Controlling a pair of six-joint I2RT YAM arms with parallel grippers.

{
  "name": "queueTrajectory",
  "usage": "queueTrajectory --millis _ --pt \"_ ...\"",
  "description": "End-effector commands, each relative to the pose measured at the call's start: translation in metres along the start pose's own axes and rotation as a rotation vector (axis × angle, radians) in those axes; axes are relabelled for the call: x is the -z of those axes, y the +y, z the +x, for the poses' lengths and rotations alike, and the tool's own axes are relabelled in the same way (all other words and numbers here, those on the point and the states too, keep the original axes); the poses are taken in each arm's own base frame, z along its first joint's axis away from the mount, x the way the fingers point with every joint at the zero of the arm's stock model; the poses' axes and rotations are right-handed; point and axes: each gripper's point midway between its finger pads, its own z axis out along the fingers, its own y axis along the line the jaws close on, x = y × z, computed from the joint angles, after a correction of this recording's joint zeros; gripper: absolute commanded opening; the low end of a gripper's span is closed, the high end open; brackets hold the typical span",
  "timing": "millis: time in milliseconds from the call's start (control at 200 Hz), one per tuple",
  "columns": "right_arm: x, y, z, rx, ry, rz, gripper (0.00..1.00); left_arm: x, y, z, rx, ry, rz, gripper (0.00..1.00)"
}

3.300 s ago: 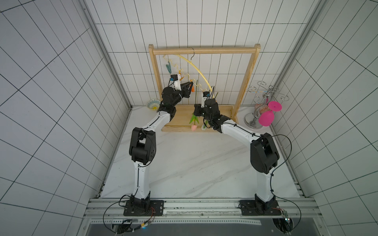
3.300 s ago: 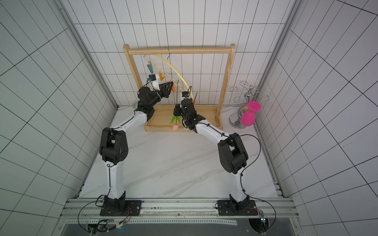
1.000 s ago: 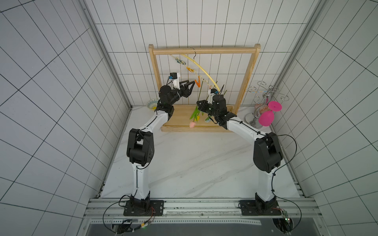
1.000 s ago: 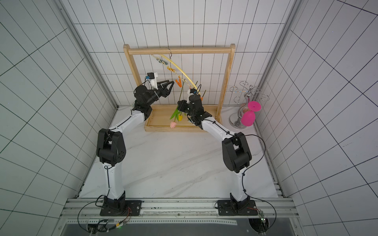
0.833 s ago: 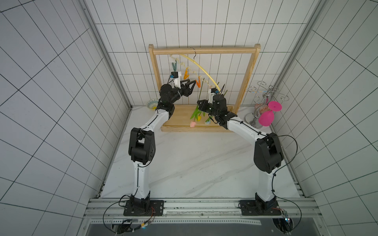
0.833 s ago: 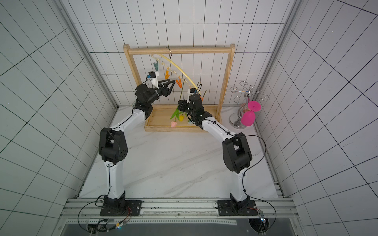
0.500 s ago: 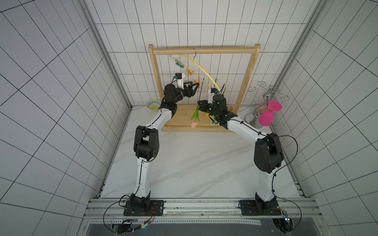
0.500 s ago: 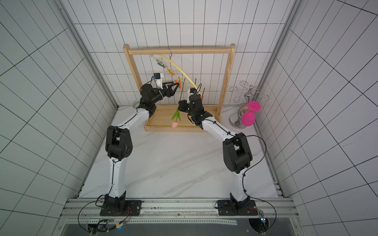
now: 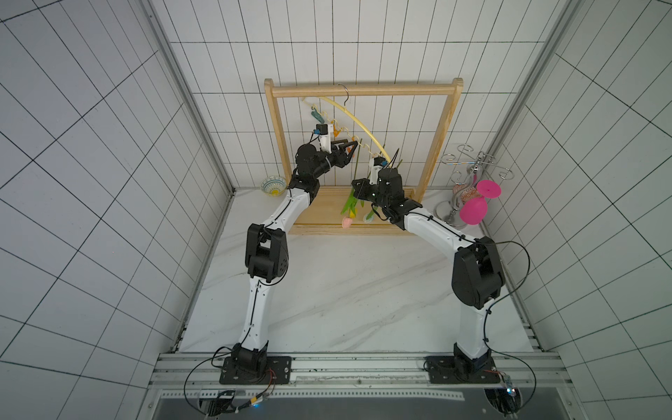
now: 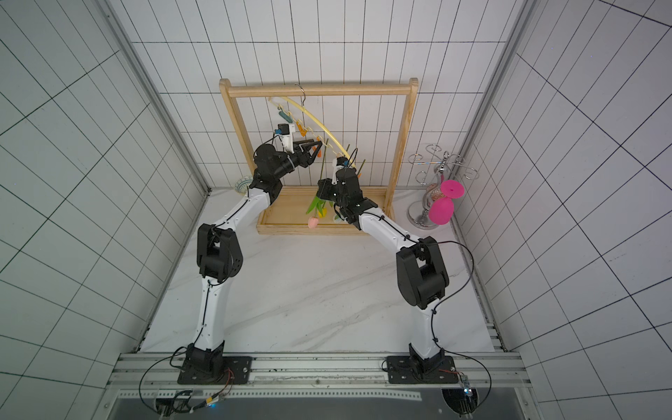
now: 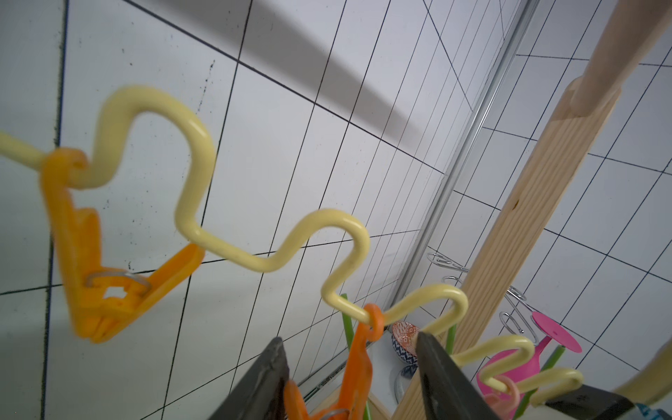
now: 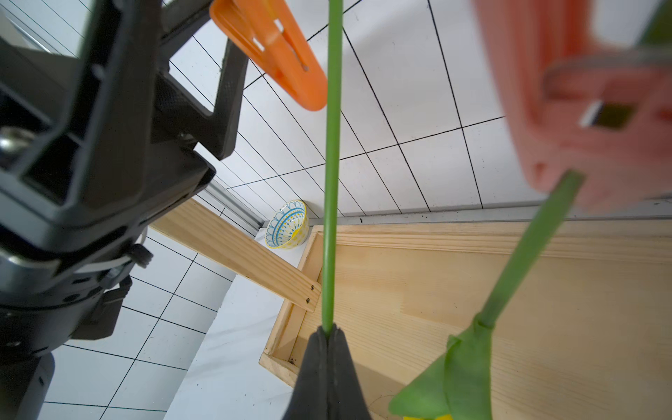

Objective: Dry the flowers on a clothes hanger
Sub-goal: Open the clamp at the hanger.

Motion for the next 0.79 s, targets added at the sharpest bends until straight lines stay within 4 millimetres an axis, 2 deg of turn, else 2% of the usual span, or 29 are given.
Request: queueTrajectory --millis 0,325,495,790 --pt "0.015 0.018 -0.022 0.03 -0.048 -0.021 0.0 -0.006 0.006 0.013 0.011 0.023 -0.015 0.55" --pt "0.018 0.023 -0.024 0.047 -0.048 -0.024 0.0 -0.011 0.004 0.014 0.002 0.019 -0.027 0.52" --pt "0.018 0.022 -0.024 0.055 -0.047 -0.019 0.0 -0.012 0.005 0.012 -0.004 0.013 -0.038 0.4" --pt "0.015 0.02 -0.02 0.045 -0.032 -0.018 0.0 -0.01 0.002 0.005 -0.01 0.008 -0.044 0.32"
